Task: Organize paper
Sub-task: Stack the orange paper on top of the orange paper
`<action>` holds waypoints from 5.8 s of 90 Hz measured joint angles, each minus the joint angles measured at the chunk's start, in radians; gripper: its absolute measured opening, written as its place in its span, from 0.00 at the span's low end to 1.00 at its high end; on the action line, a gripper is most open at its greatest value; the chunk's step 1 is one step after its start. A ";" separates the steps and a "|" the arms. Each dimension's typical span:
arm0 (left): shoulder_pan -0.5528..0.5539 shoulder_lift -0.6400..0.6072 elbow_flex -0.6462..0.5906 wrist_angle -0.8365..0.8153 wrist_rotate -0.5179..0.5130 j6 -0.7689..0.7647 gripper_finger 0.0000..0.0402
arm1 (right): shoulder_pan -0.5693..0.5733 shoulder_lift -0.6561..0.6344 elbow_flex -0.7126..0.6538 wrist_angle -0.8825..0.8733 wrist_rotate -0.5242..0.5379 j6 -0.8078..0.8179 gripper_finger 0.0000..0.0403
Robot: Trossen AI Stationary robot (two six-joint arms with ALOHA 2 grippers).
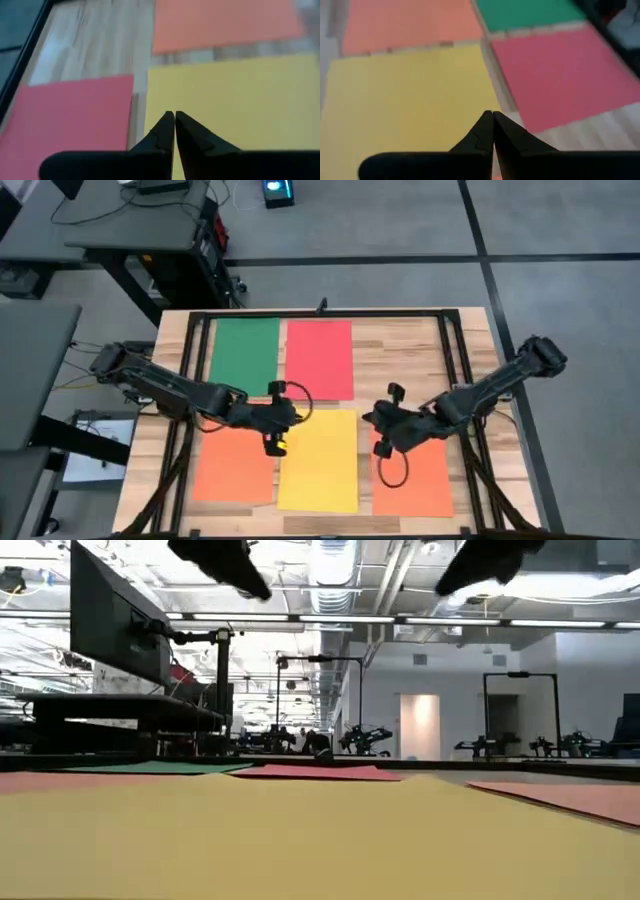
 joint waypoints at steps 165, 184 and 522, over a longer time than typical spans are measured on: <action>-0.024 0.102 -0.037 0.412 0.011 -0.101 0.00 | 0.238 0.139 -0.053 0.423 0.095 -0.102 0.00; -0.024 0.102 -0.037 0.411 0.011 -0.102 0.00 | 0.237 0.138 -0.053 0.425 0.095 -0.081 0.00; -0.040 0.104 -0.037 0.332 0.005 -0.286 0.00 | 0.601 0.371 0.050 -0.225 -0.730 0.680 0.37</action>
